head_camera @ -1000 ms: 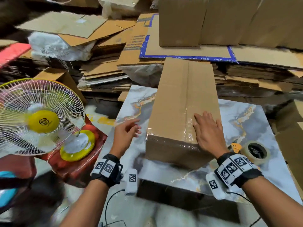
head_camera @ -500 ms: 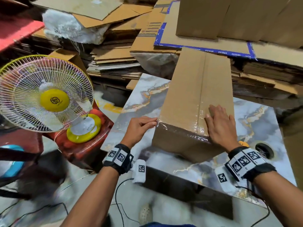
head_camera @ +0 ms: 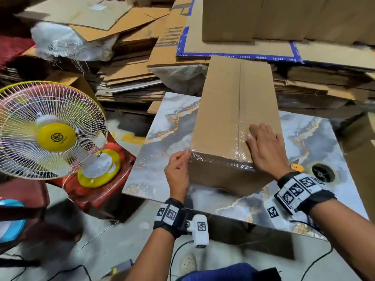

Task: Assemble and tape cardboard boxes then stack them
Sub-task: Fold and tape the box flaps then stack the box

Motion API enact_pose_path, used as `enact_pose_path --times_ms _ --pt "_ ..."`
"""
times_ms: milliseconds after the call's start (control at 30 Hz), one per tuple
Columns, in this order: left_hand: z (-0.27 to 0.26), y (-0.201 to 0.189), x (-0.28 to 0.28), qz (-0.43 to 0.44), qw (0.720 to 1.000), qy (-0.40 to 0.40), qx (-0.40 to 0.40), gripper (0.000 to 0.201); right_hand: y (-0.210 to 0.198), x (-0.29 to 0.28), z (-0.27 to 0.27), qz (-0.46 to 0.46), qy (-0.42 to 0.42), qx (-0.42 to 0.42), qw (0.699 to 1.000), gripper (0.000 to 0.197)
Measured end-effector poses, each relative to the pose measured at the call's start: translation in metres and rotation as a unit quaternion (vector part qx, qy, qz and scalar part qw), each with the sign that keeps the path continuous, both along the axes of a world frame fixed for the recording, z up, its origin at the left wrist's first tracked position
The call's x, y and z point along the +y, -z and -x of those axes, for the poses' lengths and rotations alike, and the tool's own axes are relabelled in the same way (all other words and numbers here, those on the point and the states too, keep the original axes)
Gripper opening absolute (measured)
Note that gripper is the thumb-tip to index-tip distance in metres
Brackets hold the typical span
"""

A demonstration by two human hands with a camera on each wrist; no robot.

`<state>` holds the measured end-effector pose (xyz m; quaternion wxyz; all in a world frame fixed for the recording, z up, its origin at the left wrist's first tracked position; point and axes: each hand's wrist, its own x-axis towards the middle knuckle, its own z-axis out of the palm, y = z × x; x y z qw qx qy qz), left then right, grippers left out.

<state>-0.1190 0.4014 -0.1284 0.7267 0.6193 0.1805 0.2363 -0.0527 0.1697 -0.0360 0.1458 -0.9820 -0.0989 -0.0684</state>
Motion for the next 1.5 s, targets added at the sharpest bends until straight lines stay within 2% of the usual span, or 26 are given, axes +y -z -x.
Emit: enact_pose_path --times_ms 133,300,500,633,733,833,933,1067,1133,1233,1300,1367,1433,1500 --pt "-0.003 0.007 -0.021 -0.015 0.996 -0.085 -0.009 0.019 0.001 0.0 -0.001 0.004 -0.001 0.002 1.0 0.06" --pt "-0.013 0.015 -0.024 -0.059 0.994 -0.096 -0.01 0.024 0.001 -0.001 0.0 0.005 0.004 0.006 1.0 0.061" --pt "-0.023 0.019 0.006 -0.088 0.996 0.034 -0.002 0.037 0.0 0.001 0.0 0.005 0.003 0.003 1.0 0.062" --pt "-0.02 0.019 0.026 -0.143 0.976 0.164 0.019 0.06 0.001 0.0 0.002 0.002 0.004 0.003 1.0 0.063" --pt "-0.017 0.025 0.041 -0.144 0.967 0.209 0.023 0.05 0.001 -0.001 0.002 -0.004 0.003 0.0 1.0 0.061" --pt "-0.017 0.026 0.042 -0.15 0.971 0.184 0.004 0.085 0.003 -0.001 0.0 -0.004 0.009 0.005 1.0 0.062" --pt "-0.019 0.025 0.028 -0.141 0.979 0.141 -0.034 0.096 0.006 -0.002 -0.001 -0.002 0.014 0.012 1.0 0.065" --pt "-0.022 0.032 0.01 -0.139 0.987 0.075 -0.037 0.104 0.007 -0.004 -0.001 -0.002 0.014 0.012 1.0 0.067" --pt "-0.025 0.034 0.003 -0.133 0.988 0.074 -0.019 0.097 0.006 -0.005 -0.001 -0.005 0.015 0.011 1.0 0.067" --pt "-0.028 0.031 -0.004 -0.106 0.985 0.135 -0.014 0.056 0.004 -0.004 -0.001 -0.001 0.015 0.007 1.0 0.068" --pt "-0.031 0.034 0.0 -0.113 0.978 0.176 0.006 0.049 0.003 -0.002 -0.001 -0.001 0.013 0.003 1.0 0.067" --pt "-0.032 0.037 0.006 -0.136 0.968 0.211 0.033 0.065 0.003 -0.002 -0.001 0.002 0.011 0.0 1.0 0.068" --pt "-0.031 0.037 0.012 -0.145 0.963 0.221 0.047 0.098 0.004 -0.003 -0.002 0.001 0.014 0.005 1.0 0.067" --pt "-0.029 0.035 0.013 -0.142 0.959 0.237 0.062 0.099 0.005 -0.004 -0.002 -0.003 0.017 0.011 1.0 0.067"
